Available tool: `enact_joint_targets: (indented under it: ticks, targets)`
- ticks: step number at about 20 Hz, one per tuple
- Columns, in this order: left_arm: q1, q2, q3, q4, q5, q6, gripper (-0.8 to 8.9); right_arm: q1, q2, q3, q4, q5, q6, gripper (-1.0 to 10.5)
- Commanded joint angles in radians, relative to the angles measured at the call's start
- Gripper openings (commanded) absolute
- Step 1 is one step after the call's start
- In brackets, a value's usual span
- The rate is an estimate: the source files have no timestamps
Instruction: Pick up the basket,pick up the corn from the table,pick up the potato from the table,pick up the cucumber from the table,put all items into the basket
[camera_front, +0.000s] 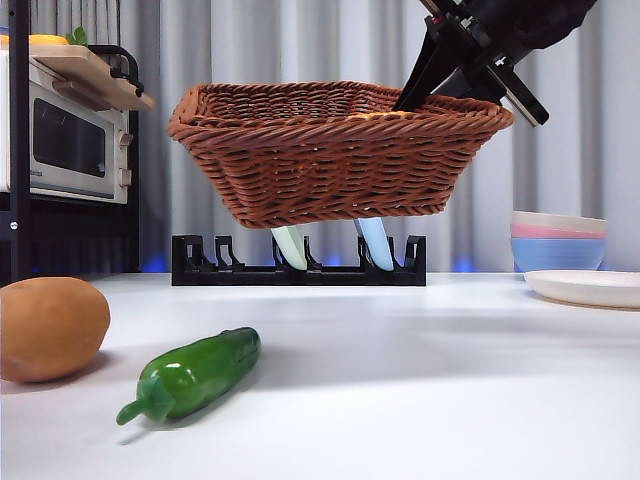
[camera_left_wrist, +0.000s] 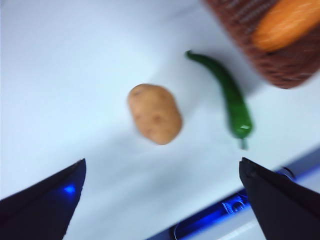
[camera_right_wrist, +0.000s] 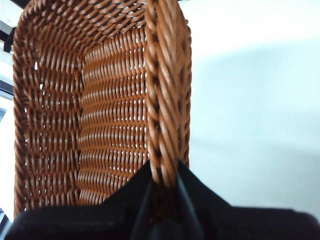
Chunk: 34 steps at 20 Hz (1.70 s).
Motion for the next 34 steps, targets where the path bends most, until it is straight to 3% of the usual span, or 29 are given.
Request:
enact_joint_targets:
  ticks: [1, 7, 10, 20, 24, 26, 29, 32, 34]
  targets:
    - [-0.001, 0.011, -0.105, 0.089, -0.023, -0.079, 5.67, 0.0, -0.005, -0.002, 0.022, -0.01, -0.003, -0.1]
    - [0.026, 0.136, -0.209, 0.306, -0.019, -0.071, 5.67, -0.002, -0.005, -0.002, 0.022, -0.01, -0.003, -0.1]
    - [0.076, 0.235, -0.209, 0.378, -0.01, -0.019, 5.66, -0.009, -0.006, -0.002, 0.022, -0.01, -0.003, -0.1]
    - [0.323, 0.507, -0.209, 0.542, 0.203, 0.145, 5.66, -0.069, -0.037, -0.002, 0.017, -0.012, -0.003, -0.1]
    - [0.396, 0.545, -0.209, 0.587, 0.353, 0.196, 5.58, -0.106, -0.061, -0.002, 0.012, -0.013, -0.003, -0.1]
    - [0.412, 0.555, -0.209, 0.596, 0.372, 0.211, 4.86, -0.122, -0.072, -0.002, 0.011, -0.014, -0.003, -0.1]
    - [0.423, 0.578, -0.209, 0.588, 0.37, 0.248, 2.84, -0.144, -0.087, -0.002, 0.012, -0.014, -0.003, -0.1]
    - [0.431, 0.603, -0.209, 0.581, 0.37, 0.266, 1.9, -0.158, -0.098, -0.002, 0.012, -0.015, -0.003, -0.1]
    - [0.43, 0.608, -0.209, 0.586, 0.371, 0.286, 0.52, -0.165, -0.103, -0.002, 0.011, -0.014, -0.003, -0.1]
